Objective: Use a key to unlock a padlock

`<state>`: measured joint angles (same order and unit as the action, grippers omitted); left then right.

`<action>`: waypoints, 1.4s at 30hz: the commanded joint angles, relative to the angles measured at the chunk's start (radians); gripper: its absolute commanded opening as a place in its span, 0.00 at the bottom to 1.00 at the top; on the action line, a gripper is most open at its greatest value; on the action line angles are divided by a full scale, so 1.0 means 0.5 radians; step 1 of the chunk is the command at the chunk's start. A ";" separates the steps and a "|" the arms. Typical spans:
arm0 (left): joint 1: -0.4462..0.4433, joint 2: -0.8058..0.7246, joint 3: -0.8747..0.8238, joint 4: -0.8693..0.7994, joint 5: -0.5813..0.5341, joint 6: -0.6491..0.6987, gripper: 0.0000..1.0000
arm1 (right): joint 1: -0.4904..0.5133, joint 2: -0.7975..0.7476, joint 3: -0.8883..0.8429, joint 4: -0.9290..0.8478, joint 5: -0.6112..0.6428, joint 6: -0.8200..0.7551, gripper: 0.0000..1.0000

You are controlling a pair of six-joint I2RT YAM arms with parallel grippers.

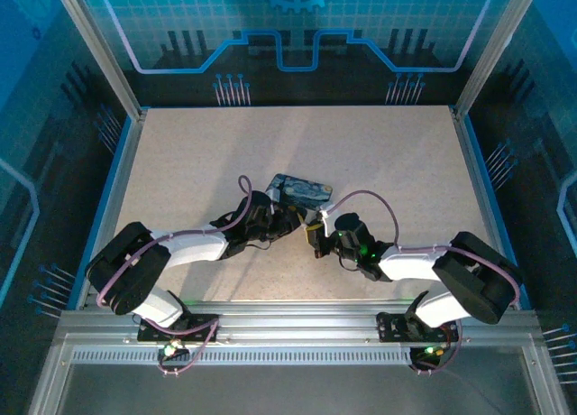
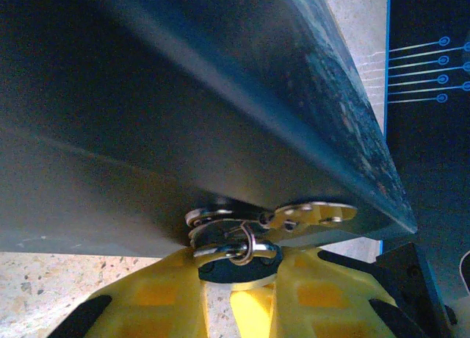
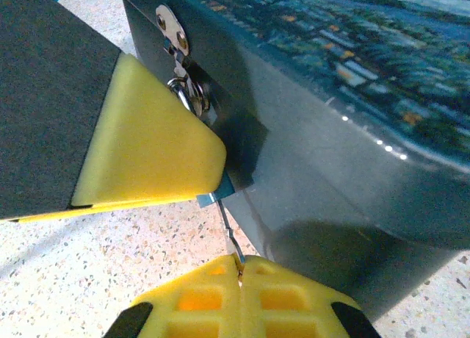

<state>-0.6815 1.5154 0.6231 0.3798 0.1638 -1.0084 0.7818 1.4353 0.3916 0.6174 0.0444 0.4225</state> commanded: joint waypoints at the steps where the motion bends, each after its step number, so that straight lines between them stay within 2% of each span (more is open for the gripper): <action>1: -0.036 -0.033 -0.010 0.087 0.106 -0.021 0.13 | 0.003 0.013 0.178 0.427 -0.157 0.014 0.01; 9: -0.045 -0.023 -0.004 0.090 0.107 -0.027 0.13 | -0.008 0.041 0.247 0.483 -0.211 -0.019 0.01; 19: -0.066 0.009 0.018 0.083 0.091 -0.052 0.13 | -0.008 0.061 0.251 0.486 -0.137 -0.244 0.01; 29: -0.087 0.052 0.019 0.099 0.057 -0.096 0.12 | -0.002 0.103 0.257 0.542 -0.089 -0.337 0.01; 42: -0.089 0.118 0.002 0.141 0.037 -0.097 0.12 | -0.138 0.136 0.260 0.644 -0.483 0.061 0.01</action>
<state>-0.6849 1.5410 0.6235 0.4362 0.0998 -1.0500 0.7109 1.5253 0.4438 0.6933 -0.0578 0.3935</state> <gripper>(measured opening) 0.211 0.049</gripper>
